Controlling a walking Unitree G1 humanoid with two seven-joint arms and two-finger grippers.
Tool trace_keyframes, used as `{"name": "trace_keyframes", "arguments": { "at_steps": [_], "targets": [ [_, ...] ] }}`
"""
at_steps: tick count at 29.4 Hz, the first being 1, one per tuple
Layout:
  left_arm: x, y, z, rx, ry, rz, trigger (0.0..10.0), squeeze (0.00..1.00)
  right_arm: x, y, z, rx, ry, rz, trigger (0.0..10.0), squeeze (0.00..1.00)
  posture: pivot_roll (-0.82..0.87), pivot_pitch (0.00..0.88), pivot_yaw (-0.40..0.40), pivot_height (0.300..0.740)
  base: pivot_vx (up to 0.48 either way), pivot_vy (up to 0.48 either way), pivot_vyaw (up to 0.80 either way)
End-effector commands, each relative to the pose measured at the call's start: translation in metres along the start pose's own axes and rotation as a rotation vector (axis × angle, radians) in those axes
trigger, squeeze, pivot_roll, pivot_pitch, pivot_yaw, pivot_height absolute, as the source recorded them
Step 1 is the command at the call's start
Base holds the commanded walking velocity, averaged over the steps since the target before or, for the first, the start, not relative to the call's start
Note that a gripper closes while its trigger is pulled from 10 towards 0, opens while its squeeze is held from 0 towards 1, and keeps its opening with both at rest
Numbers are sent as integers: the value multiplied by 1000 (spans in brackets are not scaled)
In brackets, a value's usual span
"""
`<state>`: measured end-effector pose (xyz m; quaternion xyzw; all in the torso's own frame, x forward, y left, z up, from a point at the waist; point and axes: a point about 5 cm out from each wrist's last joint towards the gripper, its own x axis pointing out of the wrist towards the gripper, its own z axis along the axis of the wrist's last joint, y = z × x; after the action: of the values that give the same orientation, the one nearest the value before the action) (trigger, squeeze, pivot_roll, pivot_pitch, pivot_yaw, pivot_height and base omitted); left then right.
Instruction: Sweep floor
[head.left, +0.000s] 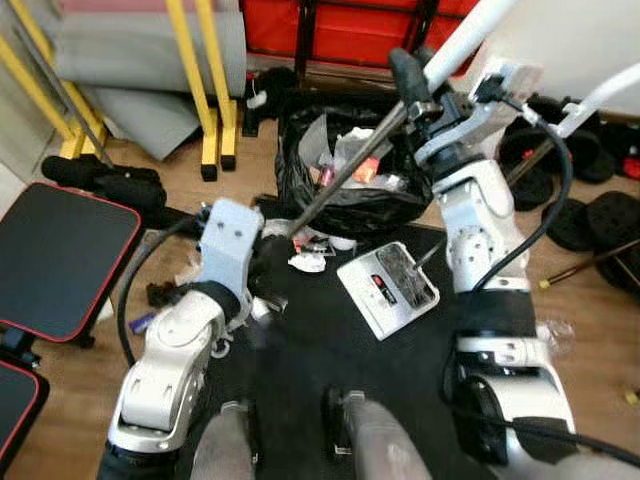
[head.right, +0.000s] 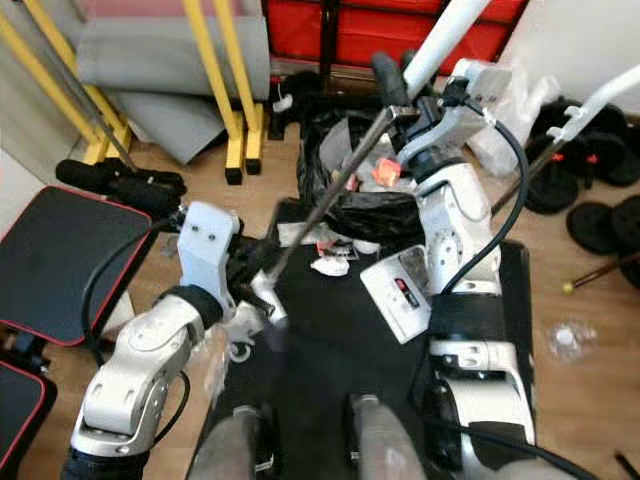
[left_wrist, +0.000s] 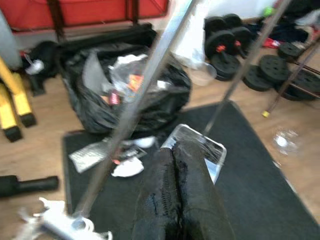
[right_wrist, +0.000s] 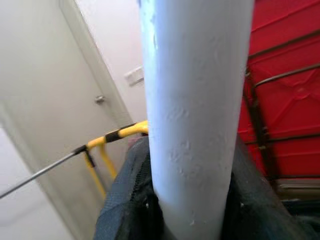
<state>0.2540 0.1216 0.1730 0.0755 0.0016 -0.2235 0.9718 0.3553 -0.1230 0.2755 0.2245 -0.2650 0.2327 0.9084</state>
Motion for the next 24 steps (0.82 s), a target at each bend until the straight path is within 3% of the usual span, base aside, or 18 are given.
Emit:
{"name": "trace_keyframes", "arguments": {
  "at_steps": [1, 10, 12, 15, 19, 21, 24],
  "targets": [
    [-11, -10, -3, 6, 24, -50, 10000, 0, 3, 2, 2, 62, -59, 20, 10000, 0, -32, 390, -115, 740, 0, 0, 0],
    [-36, -18, 3, 15, 34, -54, 10000, 0, 14, 4, -4, 114, -89, 46, 10000, 0, -1, 475, -110, 740, 0, 0, 0],
    [-36, -18, 3, 15, 34, -54, 10000, 0, 14, 4, -4, 114, -89, 46, 10000, 0, -1, 475, -110, 740, 0, 0, 0],
    [-59, -26, 12, -16, 39, -62, 10000, 0, 21, 0, 8, 90, -149, 59, 10000, 0, 15, 536, -116, 740, 0, 0, 0],
    [-63, -28, 13, -21, 39, -63, 10000, 0, 22, -1, 11, 85, -162, 65, 10000, 0, 15, 536, -116, 740, 0, 0, 0],
    [-72, -33, 17, -45, 36, -70, 10000, 0, 25, -2, 18, 57, -188, 66, 10000, 0, 16, 559, -124, 740, 0, 0, 0],
    [-72, -33, 17, -45, 36, -70, 10000, 0, 25, -2, 18, 57, -188, 66, 10000, 0, 16, 559, -124, 740, 0, 0, 0]
  ]
}}
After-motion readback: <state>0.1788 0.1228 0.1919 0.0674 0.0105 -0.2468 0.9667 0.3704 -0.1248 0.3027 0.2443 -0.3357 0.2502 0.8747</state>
